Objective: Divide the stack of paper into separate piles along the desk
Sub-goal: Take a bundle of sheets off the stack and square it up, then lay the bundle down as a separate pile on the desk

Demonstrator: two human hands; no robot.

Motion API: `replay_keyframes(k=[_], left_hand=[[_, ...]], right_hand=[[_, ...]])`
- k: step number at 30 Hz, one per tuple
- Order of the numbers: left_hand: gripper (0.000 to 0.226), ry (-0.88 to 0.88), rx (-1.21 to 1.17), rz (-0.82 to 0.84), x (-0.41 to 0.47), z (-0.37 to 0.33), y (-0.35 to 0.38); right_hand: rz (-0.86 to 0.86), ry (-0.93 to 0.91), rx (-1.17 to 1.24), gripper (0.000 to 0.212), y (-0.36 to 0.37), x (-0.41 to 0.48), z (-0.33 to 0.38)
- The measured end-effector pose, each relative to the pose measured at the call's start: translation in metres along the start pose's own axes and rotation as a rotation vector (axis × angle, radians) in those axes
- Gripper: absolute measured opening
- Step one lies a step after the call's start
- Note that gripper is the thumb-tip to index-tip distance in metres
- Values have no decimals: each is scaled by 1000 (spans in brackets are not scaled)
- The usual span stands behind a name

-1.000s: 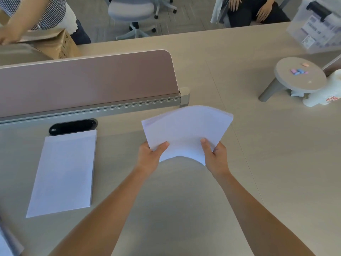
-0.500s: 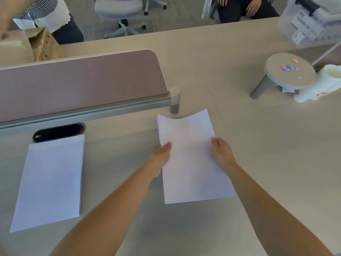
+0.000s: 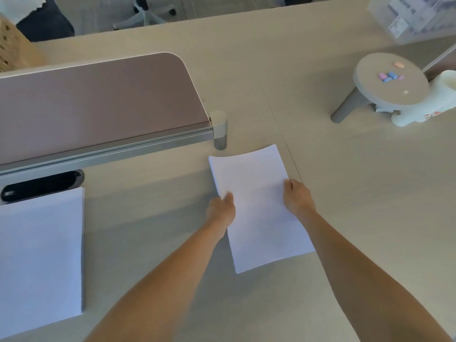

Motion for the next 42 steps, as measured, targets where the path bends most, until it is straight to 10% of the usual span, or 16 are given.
replay_keyframes(k=[13, 22, 42], left_hand=[[34, -44, 192, 182, -34, 10, -59], [21, 20, -123, 104, -97, 67, -167], [42, -95, -394, -546, -153, 397, -528]], right_hand=[[-17, 20, -338, 57, -28, -39, 21], [256, -395, -113, 47, 8, -171, 91], [719, -674, -176, 36, 336, -495, 286]])
Point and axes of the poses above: each hand's wrist, its own x-axis towards the middle knuckle, its own y-axis out of the palm, z = x × y, the point moved 1 cm from there along x, towards the middle knuckle, and after that the axes turned 2 degrees about -z, right-handed, at the moved point
